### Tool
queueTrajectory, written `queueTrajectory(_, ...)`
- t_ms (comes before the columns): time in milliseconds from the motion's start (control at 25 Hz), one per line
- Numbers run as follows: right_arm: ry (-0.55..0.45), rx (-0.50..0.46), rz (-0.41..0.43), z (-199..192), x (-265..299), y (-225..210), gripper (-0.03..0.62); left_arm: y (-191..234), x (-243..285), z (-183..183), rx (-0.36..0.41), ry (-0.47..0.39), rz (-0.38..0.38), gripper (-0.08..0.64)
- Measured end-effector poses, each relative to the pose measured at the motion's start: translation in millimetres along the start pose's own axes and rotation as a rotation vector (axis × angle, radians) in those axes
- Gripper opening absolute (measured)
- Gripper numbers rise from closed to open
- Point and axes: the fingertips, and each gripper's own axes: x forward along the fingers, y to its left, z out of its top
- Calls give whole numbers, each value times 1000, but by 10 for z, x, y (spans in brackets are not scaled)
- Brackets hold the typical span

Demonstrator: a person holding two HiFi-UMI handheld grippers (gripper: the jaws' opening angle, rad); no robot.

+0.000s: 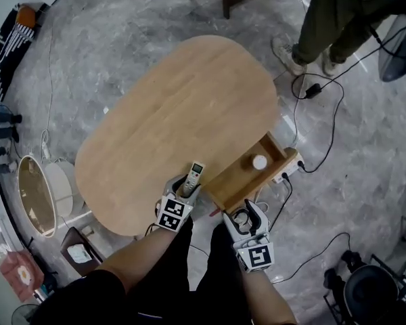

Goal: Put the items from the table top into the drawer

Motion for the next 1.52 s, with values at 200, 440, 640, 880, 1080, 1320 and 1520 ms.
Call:
queueTrajectory(200,4,36,-62,-114,-210,-283,288,-686,274,128,139,16,-139,210)
queueTrajectory(440,-34,67,-123,-141,-441,-666,287,-1326,603,178,198,63,-238,209)
queueTrajectory(640,-54,66,-145,-135,-626,-868,288,-1479,905,30,167,142,-229,209)
queueTrajectory(880,-107,78,-147,-81,-784,-964,288,-1281,1173,-139,73,231,-155,210)
queueTrajectory(1080,-109,86,-141,-40,-868,-981,288,-1193,1369,-263,103,306,-131,209)
queueTrajectory(1320,-131,85,-148,-19,-925,-980,288,-1152,1511,-312,152,350,-108,210)
queueTrajectory(1520,-131,92,-151,-83,-941,-965,290,-1120,1605,-352,158,374,-93,210)
